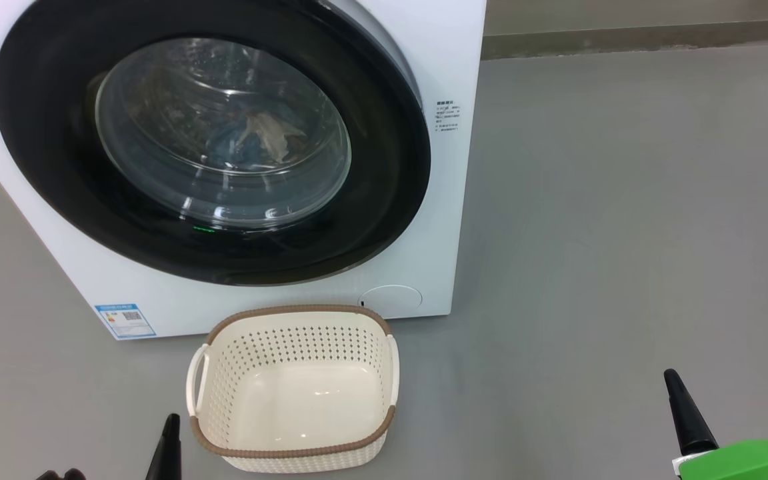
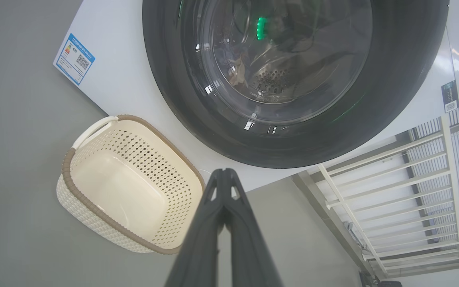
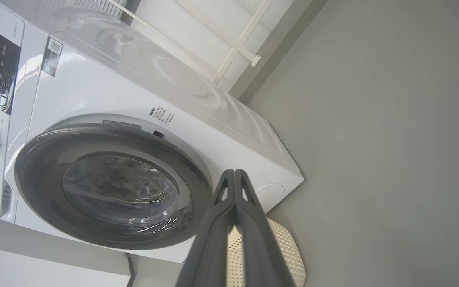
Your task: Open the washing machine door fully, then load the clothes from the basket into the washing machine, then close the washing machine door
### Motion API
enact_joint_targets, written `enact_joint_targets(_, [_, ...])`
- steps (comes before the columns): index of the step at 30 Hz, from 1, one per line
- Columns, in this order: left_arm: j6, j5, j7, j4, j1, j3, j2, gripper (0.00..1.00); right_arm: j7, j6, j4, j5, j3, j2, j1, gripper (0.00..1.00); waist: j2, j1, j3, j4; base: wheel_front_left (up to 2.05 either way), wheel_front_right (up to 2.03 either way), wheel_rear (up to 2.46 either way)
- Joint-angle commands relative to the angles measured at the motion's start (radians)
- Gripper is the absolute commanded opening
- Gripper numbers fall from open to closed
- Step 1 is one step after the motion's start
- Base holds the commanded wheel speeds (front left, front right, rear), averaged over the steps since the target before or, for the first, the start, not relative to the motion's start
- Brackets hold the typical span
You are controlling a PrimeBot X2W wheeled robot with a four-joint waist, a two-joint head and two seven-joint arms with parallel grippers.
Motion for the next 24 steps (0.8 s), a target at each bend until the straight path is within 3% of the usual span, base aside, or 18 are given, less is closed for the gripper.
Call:
enact_joint_targets(1, [-0.010,-0.030,0.008,-0.031,-0.046,0.032,0.005,0.00,0.007,0.000,-0.018,0.032,0.010,-0.019,-0.051,0.00,-0.0001,0.0000,0.001,-0.001,0.00,0.00,0.00])
enact_joint_targets(24, [-0.052,-0.244,0.073,-0.038,-0.073,0.107,-0.014,0.00,0.039,0.000,0.021,0.294,0.011,-0.025,-0.115,0.00,-0.0001,0.0000,0.013,-0.009,0.00,0.00,0.00])
